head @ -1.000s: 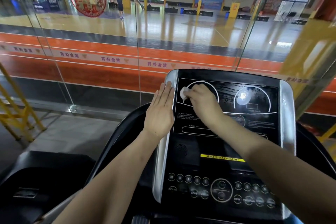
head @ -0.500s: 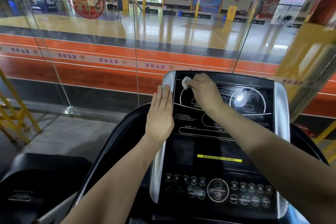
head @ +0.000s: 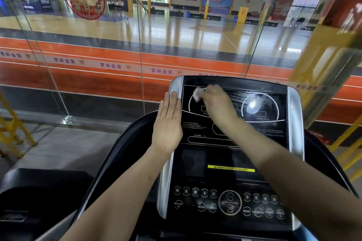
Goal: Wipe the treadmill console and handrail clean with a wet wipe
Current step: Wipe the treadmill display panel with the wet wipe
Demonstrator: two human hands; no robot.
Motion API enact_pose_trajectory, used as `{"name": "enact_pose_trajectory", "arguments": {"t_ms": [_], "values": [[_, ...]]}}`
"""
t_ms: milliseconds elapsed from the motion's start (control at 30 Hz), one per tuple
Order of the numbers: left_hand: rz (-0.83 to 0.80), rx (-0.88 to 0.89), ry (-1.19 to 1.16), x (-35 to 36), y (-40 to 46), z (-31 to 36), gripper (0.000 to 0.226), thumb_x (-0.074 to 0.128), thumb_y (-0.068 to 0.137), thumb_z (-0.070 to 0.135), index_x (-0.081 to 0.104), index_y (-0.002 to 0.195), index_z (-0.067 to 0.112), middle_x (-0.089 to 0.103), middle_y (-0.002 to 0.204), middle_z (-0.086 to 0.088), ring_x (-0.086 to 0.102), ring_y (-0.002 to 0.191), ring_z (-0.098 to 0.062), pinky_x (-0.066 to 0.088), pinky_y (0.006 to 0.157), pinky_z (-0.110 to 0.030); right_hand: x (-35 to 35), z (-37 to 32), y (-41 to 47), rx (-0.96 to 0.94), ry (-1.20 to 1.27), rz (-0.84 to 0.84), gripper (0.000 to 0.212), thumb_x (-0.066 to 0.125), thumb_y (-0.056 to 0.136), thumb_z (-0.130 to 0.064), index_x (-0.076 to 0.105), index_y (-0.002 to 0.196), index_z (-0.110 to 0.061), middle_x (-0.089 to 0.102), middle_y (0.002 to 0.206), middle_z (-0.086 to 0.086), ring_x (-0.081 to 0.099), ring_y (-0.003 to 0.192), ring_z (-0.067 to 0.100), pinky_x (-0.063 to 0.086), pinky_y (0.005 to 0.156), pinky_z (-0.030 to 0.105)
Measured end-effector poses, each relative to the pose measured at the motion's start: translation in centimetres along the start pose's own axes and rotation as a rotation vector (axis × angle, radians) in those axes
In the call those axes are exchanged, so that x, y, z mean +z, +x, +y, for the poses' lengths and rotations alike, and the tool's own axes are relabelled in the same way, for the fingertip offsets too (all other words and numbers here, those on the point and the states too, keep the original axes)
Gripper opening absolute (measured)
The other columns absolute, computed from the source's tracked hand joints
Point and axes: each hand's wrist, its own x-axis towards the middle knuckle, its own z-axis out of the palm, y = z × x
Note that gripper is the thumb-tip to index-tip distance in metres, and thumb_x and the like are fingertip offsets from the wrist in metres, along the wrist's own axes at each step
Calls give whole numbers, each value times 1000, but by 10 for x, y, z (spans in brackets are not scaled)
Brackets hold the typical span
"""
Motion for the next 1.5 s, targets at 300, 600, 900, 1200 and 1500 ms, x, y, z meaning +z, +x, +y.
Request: {"name": "enact_pose_trajectory", "arguments": {"t_ms": [300, 600, 900, 1200, 1500], "values": [[-4, -10, -55, 0, 0, 0, 69, 47, 91, -10, 31, 158, -5, 16, 171, -19, 4, 161, -36, 12, 131, -49, 20, -28, -98, -28, 132, 6, 25, 66, 92, 7, 72, 100, -16, 50, 82, 1, 47, 77, 20, 44, 68, 28], [-31, 1, 34, -1, 0, 2, 68, 45, 92, -7, 30, 158, -4, 12, 172, -21, 0, 160, -39, 8, 131, -50, 4, -6, -16, 196, 143, 86, 16, 72, 84, -2, 69, 76, -15, 46, 71, -3, 45, 70, 22, 45, 63, 41], [-20, 12, 35, 1, -1, 1, 63, 44, 93, -4, 33, 156, -7, 17, 170, -24, 7, 160, -39, 18, 129, -53, 11, -25, -102, -9, 138, -5, 32, 69, 88, 9, 68, 95, -22, 46, 78, -4, 44, 76, 16, 48, 70, 34], [-75, 10, 173, 1, 0, 2, 63, 41, 99, 6, 26, 159, -6, 8, 171, -26, -3, 160, -41, 10, 130, -52, -11, 11, -18, 110, 29, 64, 17, 66, 86, 3, 75, 89, -11, 55, 76, 12, 54, 75, 29, 45, 65, 31], [-40, 85, 190, 5, 0, 2, 62, 46, 98, 1, 29, 157, -8, 13, 169, -28, 5, 160, -41, 12, 130, -53, 6, -14, -119, 1, 164, 4, 34, 70, 86, 14, 71, 98, -18, 54, 81, -3, 47, 77, 17, 48, 71, 32]]}}
